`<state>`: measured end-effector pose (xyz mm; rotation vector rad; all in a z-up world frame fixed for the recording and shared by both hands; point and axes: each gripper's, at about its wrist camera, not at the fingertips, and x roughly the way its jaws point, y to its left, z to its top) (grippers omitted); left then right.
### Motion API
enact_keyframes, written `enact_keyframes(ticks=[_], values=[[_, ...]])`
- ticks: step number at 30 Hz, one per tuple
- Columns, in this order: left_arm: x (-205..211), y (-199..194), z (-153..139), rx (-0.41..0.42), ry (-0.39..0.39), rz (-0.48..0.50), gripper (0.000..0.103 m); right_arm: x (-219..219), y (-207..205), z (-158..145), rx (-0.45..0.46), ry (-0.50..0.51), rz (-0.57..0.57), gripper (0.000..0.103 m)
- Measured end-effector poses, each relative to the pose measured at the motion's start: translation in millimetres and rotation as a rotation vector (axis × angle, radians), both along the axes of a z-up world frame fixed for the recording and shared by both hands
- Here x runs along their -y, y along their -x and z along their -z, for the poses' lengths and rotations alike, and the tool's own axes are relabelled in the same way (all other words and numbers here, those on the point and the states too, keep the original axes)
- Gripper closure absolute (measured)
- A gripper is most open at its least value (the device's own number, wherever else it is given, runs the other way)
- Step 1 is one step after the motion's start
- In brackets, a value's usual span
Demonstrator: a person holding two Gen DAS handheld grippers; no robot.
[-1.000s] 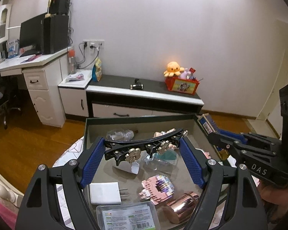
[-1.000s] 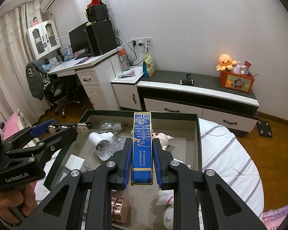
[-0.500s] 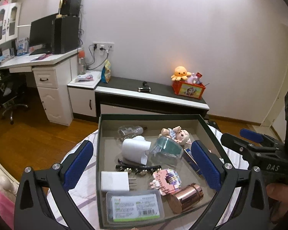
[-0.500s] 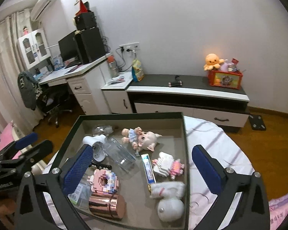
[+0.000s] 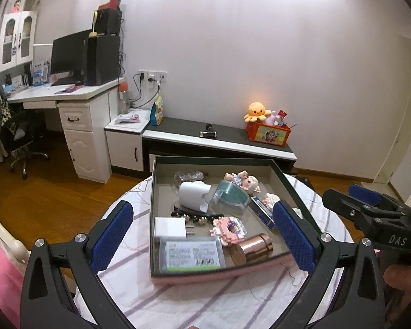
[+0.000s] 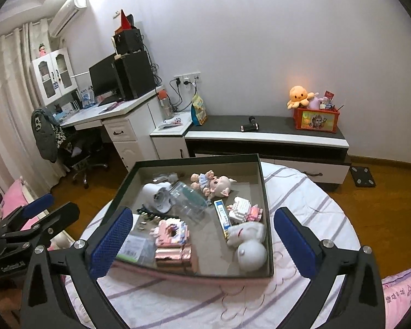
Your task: Organize rigid objects
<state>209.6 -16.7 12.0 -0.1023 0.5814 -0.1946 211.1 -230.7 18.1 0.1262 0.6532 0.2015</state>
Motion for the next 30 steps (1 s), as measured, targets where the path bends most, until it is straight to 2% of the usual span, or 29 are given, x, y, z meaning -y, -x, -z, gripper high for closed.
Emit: enact_keyframes(ticks=[11, 23, 30], values=[[-3, 67, -8, 0.032, 0.006, -0.024, 0.000, -8, 76, -14, 0.052, 0.016, 0.008, 0.000], [-3, 154, -3, 0.048, 0.013, -0.062, 0.000, 0, 170, -7, 0.109, 0.030, 0.072, 0.000], [10, 198, -9, 0.080, -0.035, -0.045, 0.000, 10, 213, -11, 0.153, 0.022, 0.120, 0.000]])
